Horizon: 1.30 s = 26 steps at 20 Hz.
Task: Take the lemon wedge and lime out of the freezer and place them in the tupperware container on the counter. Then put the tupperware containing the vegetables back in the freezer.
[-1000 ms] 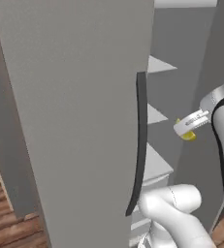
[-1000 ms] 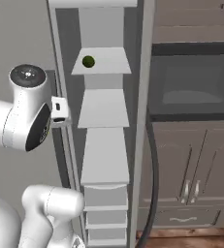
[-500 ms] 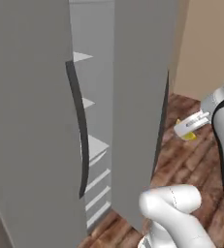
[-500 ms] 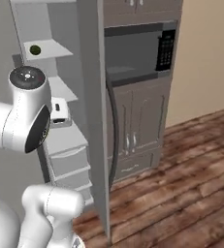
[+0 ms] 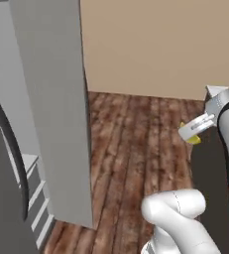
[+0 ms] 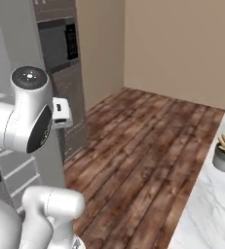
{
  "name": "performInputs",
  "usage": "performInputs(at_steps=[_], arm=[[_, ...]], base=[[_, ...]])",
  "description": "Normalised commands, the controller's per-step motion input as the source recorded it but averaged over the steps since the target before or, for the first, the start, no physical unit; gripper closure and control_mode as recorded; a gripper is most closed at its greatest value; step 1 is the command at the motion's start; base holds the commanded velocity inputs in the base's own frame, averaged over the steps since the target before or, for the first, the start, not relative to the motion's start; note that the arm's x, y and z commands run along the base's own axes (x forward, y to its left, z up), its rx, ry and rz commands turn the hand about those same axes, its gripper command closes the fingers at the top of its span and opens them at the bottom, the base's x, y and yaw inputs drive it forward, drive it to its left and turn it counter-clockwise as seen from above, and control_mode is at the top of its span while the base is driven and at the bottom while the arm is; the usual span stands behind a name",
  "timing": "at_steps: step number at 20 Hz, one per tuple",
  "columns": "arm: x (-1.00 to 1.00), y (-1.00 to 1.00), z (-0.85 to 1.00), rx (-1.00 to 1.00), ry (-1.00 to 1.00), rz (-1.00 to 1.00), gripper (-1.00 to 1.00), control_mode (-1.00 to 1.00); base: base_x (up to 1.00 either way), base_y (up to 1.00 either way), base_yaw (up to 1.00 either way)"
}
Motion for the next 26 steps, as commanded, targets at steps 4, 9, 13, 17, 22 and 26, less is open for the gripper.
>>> performInputs(at_steps=[4, 9, 13, 17, 22, 26], arm=[[0.00, 0.00, 0.00, 0.00, 0.00, 0.00, 1.00, 1.00], [0.00, 0.00, 0.00, 0.00, 0.00, 0.00, 1.00, 1.00], [0.00, 0.00, 0.00, 0.00, 0.00, 0.00, 1.00, 1.00], [0.00, 0.00, 0.00, 0.00, 0.00, 0.00, 1.00, 1.00], [0.00, 0.00, 0.00, 0.00, 0.00, 0.00, 1.00, 1.00], [0.00, 0.00, 0.00, 0.00, 0.00, 0.00, 1.00, 1.00]], base=[[-0.91, 0.00, -0.77], [-1.00, 0.00, -0.73], [-0.98, 0.00, -0.66], [-0.99, 0.00, -0.53], [0.56, -0.32, -0.21], [1.00, -0.66, -0.17]])
